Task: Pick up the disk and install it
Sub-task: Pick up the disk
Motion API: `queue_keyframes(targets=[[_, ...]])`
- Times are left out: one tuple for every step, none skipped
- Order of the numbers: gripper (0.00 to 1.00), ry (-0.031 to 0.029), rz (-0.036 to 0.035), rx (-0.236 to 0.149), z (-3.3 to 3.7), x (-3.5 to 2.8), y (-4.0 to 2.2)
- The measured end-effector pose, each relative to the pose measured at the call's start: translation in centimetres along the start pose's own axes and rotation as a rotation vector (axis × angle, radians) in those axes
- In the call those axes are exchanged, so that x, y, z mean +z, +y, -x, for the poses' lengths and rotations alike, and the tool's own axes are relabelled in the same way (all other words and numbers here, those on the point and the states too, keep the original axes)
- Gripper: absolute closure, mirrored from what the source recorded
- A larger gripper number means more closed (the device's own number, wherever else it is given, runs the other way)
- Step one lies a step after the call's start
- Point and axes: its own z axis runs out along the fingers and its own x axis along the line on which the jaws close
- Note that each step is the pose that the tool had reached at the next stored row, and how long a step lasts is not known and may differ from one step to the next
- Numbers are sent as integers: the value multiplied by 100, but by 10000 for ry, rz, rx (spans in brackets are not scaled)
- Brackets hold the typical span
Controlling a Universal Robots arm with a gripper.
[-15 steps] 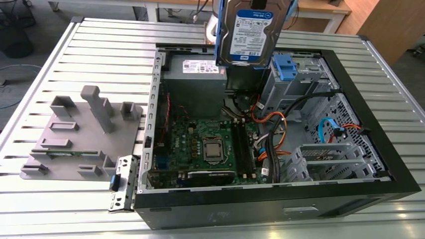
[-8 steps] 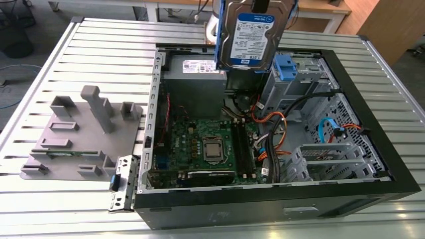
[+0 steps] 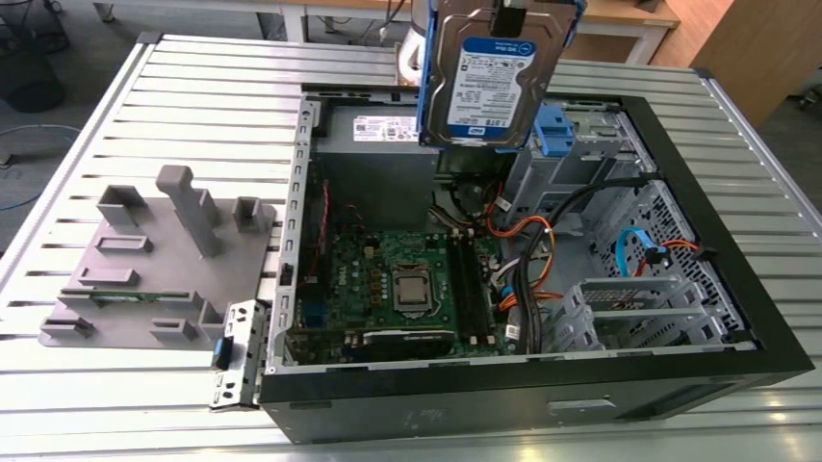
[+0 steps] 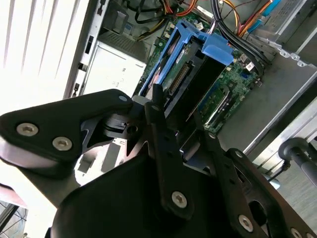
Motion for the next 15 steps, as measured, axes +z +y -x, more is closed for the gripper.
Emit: queue_keyframes(targets=[[65, 0, 0, 0, -20, -1, -1], [65, 0, 0, 0, -40, -1, -2], [65, -1, 0, -1, -60, -2, -2], [65, 1, 0, 0, -78, -3, -3], [65, 1, 0, 0, -97, -4, -4], [65, 1, 0, 0, -117, -5, -5], [65, 0, 0, 0, -135, -5, -5], [65, 0, 0, 0, -153, -6, -6], [65, -1, 0, 0, -170, -6, -7], [65, -1, -1, 0, -187, -7, -8], [65, 1, 0, 0, -204, -8, -8], [65, 1, 0, 0, -222, -9, -9], [65, 1, 0, 1, -238, -9, -10], [65, 1, 0, 0, -254, -10, -10], [65, 0, 0, 0, -270, -10, -11]])
